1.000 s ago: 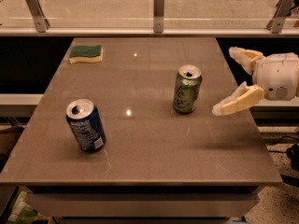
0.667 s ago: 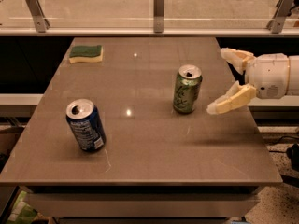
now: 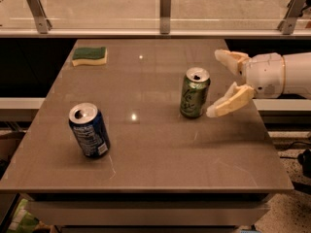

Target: Move green can near sponge

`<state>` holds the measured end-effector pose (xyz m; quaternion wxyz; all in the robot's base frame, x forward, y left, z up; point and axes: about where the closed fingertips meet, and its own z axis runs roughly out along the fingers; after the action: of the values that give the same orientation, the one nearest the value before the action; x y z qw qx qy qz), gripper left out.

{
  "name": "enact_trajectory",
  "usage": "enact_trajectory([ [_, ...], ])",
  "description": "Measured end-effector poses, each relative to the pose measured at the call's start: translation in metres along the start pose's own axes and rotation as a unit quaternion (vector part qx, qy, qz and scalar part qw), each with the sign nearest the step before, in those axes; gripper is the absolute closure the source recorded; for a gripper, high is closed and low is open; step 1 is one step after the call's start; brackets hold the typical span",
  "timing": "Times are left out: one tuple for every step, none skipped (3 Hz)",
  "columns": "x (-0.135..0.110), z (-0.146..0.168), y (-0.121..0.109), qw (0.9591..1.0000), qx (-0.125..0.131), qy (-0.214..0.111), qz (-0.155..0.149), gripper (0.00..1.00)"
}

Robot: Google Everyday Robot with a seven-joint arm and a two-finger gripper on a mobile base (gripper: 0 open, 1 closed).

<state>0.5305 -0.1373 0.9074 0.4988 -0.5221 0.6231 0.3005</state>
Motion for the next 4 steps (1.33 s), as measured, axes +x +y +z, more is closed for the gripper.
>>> enact_trajectory([
  [0.002,0.009,0.001,0.9998,-0.016,-0.007,0.001,0.00],
  [0.004,0.017,0.001,0.9994,-0.030,-0.013,0.003,0.00],
  [0.006,0.025,0.001,0.9988,-0.044,-0.020,0.003,0.00],
  [0.006,0.030,0.003,0.9983,-0.051,-0.028,0.000,0.00],
])
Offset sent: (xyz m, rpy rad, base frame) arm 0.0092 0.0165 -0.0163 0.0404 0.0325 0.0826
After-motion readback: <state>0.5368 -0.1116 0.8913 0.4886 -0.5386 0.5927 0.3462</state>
